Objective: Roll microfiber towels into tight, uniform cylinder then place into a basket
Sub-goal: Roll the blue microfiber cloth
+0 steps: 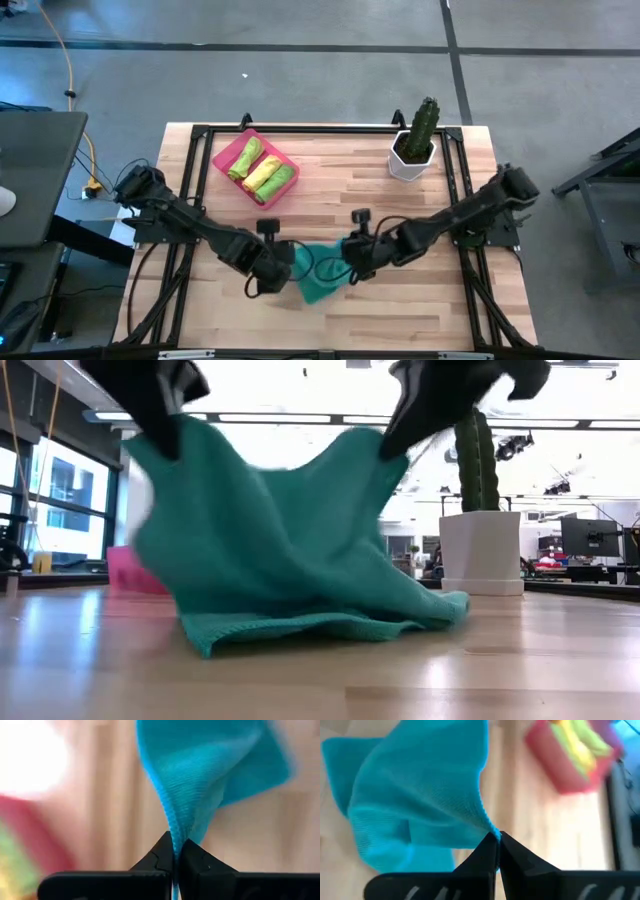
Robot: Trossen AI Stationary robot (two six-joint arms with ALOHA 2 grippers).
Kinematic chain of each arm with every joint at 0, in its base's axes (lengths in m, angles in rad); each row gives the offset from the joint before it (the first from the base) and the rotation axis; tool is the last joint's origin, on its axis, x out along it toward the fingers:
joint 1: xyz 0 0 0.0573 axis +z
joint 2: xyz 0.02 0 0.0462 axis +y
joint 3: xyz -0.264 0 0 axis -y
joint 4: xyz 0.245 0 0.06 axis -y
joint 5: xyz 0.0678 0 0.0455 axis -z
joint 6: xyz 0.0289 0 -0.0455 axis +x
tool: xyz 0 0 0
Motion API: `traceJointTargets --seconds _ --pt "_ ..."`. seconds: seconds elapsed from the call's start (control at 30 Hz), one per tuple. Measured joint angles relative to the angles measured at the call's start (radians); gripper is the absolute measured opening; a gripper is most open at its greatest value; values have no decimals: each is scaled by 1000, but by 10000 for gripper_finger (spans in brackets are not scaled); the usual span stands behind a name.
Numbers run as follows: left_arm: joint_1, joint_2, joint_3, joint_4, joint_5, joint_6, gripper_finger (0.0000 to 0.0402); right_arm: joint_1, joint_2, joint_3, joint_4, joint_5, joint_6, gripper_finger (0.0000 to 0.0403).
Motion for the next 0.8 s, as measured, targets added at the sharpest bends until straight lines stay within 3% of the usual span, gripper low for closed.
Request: traceJointTargets --seconds 0.23,0.5,0.67,0.73,0.8 --pt "49 0 138 -190 -260 146 0 -19 -114 65 -237 221 24 1" --pt "88 0 312 -269 -574 488 0 -102 -154 141 -341 540 -202 0" --pt "111 0 407 -317 -756 527 0 -148 -155 197 -416 620 -239 0" --pt "119 0 428 -317 -755 490 0 -160 -155 213 -465 609 -212 0" --pt "129 1 452 -318 -653 426 0 -167 -155 229 -513 532 -152 0"
